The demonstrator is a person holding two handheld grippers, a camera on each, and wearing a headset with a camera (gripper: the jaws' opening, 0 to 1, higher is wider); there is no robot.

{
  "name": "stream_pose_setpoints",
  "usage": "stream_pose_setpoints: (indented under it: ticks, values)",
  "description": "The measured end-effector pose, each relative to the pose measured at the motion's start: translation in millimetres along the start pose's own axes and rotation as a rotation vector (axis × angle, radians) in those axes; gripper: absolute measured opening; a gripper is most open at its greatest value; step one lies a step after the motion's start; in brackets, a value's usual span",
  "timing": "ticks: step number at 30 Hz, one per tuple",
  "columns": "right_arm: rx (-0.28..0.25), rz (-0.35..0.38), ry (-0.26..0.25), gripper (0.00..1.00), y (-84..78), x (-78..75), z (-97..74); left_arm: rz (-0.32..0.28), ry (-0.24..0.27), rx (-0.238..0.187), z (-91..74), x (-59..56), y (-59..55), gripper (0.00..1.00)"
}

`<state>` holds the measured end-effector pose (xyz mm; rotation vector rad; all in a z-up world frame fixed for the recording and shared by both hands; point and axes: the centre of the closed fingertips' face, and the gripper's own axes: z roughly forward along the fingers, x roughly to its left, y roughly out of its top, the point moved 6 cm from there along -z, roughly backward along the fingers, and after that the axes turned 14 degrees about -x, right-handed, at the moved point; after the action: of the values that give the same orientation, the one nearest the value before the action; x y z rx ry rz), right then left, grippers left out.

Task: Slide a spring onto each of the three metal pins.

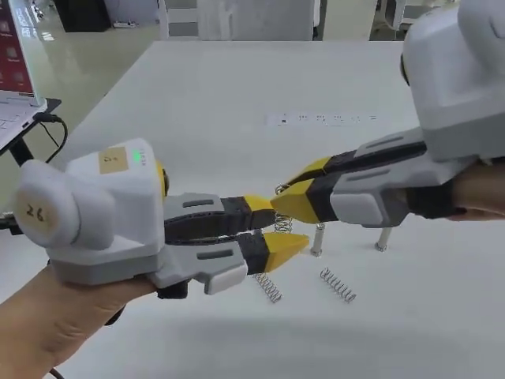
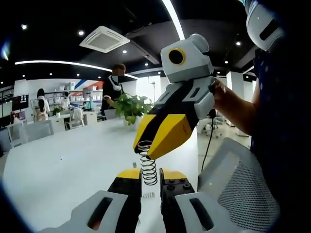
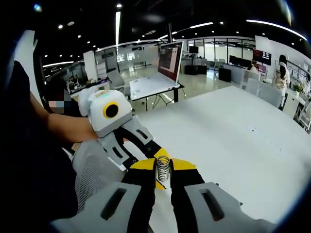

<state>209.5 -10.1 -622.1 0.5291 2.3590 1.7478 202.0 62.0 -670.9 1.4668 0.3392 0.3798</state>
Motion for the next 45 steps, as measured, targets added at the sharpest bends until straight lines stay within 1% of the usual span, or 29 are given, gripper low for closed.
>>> stream_pose_setpoints:
  ticks: [3, 10, 12, 18, 24, 30, 33, 38, 39, 42, 45]
  values:
    - [0.005, -0.001, 0.0, 0.08, -0.9, 0.1, -0.9, -0.004, 0.001, -0.002, -0.2, 0.5, -0.2, 0.04]
    - [0.033, -0.013, -0.005, 0.08, -3.0, -2.3, -6.7, 0.007, -0.005, 0.007, 0.6, -1.6, -2.3, 0.03]
    - [0.039, -0.015, -0.007, 0.08, -3.3, -3.3, -9.5, 0.008, -0.007, 0.004, 1.0, -2.4, -2.1, 0.03]
    - [0.037, -0.004, -0.001, 0.08, -2.9, -2.8, -10.4, 0.006, -0.012, 0.001, 2.0, -4.2, -1.4, 0.03]
    - [0.022, -0.002, 0.005, 0.08, 1.4, -1.2, -9.2, 0.001, -0.017, 0.011, 2.9, -7.0, -2.9, 0.08]
    - [0.025, 0.002, 0.011, 0.08, 0.8, -0.1, -9.1, 0.017, -0.02, 0.013, 3.4, -7.1, -2.8, 0.04]
    - [0.019, 0.014, 0.014, 0.08, 0.5, -0.3, -8.9, 0.014, -0.022, 0.012, 4.3, -7.8, -2.6, 0.04]
    - [0.023, 0.012, 0.012, 0.08, -1.0, -1.0, -9.8, 0.025, -0.022, 0.018, 4.2, -7.3, -3.2, 0.03]
    - [0.028, 0.01, 0.014, 0.08, -1.5, -0.9, -10.4, 0.025, -0.024, 0.022, 4.0, -7.4, -3.5, 0.03]
    - [0.068, -0.012, 0.027, 0.08, -4.4, -1.0, -12.3, 0.042, -0.028, 0.04, 3.6, -8.1, -6.2, 0.03]
    - [0.132, -0.046, 0.052, 0.08, -8.7, -0.5, -14.3, 0.057, -0.039, 0.059, 4.0, -10.6, -9.1, 0.03]
